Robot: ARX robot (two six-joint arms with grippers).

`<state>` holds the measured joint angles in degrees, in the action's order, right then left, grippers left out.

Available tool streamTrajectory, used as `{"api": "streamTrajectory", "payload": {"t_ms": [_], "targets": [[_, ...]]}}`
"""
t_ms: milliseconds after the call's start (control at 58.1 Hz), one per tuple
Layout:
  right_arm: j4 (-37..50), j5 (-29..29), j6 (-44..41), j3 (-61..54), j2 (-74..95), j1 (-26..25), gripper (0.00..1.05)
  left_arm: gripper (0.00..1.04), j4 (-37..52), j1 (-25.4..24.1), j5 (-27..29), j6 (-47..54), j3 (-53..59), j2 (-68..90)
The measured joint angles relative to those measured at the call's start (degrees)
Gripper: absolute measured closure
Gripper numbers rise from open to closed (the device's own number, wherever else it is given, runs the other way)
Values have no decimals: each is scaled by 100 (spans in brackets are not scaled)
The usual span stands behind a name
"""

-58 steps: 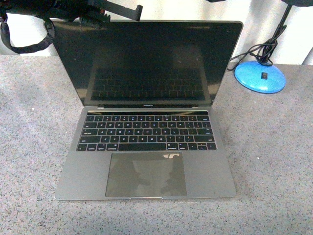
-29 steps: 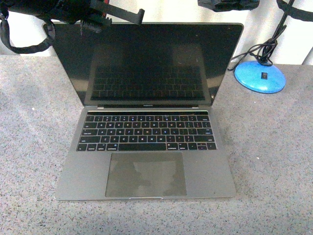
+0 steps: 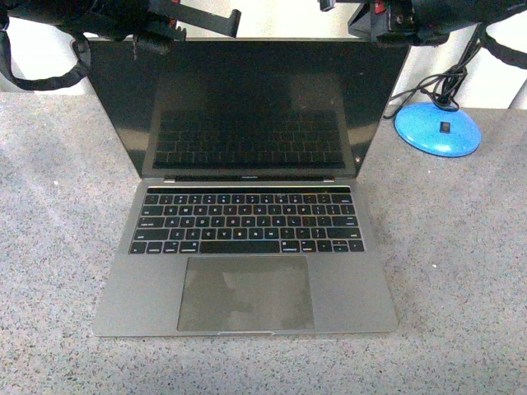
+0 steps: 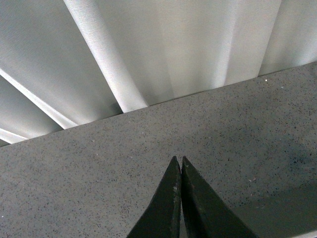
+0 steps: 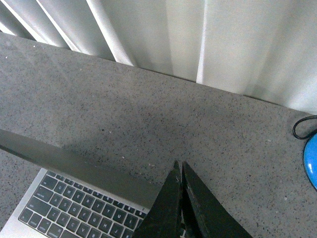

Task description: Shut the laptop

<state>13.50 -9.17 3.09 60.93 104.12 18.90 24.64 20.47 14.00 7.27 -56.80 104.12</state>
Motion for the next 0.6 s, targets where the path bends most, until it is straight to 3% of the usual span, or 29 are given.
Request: {"api": "streamTrajectory", "payload": {"t_ms": [602], "targets": [[267,-15,149,-413,-116,-63,104,101,-199,7,42,-26,90,-55]]}}
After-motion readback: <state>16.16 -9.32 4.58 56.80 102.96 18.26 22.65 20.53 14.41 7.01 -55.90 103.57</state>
